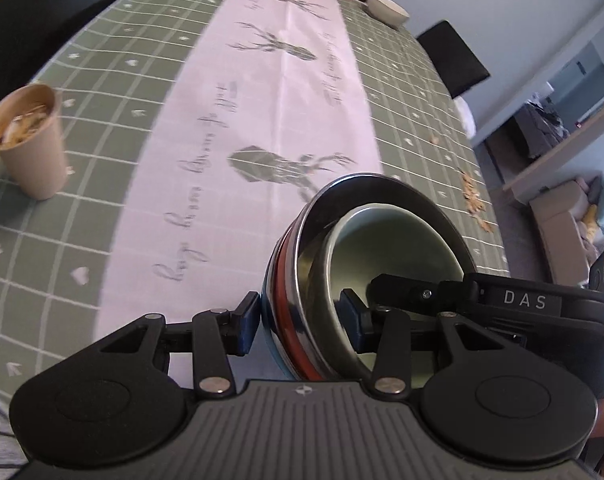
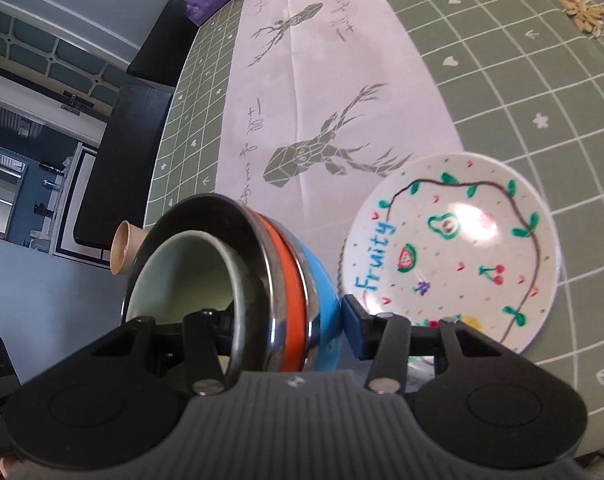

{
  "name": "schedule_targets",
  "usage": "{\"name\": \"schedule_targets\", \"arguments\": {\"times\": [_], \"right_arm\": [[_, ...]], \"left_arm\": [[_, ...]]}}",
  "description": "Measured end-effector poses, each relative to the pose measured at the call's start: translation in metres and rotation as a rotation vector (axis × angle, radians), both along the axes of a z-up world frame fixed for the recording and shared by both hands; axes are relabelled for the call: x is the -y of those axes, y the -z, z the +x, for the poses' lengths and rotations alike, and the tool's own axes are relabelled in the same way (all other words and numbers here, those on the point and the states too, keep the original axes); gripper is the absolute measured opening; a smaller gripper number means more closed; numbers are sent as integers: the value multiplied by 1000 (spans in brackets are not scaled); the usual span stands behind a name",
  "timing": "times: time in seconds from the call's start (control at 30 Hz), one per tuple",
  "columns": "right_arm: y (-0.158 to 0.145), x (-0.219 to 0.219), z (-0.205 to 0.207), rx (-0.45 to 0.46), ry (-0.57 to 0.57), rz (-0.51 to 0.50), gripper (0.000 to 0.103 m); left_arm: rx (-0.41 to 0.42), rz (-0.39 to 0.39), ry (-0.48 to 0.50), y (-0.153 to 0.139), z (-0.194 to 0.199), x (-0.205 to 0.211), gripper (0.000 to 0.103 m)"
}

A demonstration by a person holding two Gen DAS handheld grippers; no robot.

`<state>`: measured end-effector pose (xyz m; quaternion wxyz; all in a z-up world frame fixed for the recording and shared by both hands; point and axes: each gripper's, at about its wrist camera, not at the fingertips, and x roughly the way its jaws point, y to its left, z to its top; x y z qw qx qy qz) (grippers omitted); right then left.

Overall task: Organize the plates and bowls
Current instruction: 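Lift the bowl stack with both grippers and carry it over the white plate, then lower the bowl stack onto the white plate and open both grippers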

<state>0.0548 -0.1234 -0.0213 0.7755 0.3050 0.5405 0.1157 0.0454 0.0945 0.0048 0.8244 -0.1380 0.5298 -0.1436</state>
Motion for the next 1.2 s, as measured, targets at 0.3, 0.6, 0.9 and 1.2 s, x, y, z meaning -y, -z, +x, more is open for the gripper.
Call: {"name": "schedule_targets", "arguments": {"times": [0.3, 0.6, 0.9, 1.2], "right_arm": [[2, 65, -2, -6, 101, -58, 49], [19, 79, -1, -23, 121, -56, 48], [28, 86, 11, -54, 104, 3, 48], [-22, 94, -11, 236, 87, -101, 88]], "left_arm": [[-27, -15, 117, 15, 14, 62, 49], [-35, 16, 133, 30, 17, 76, 49], [-2, 18, 133, 29, 22, 73, 47], [337, 119, 83, -7, -13, 64, 81]]}}
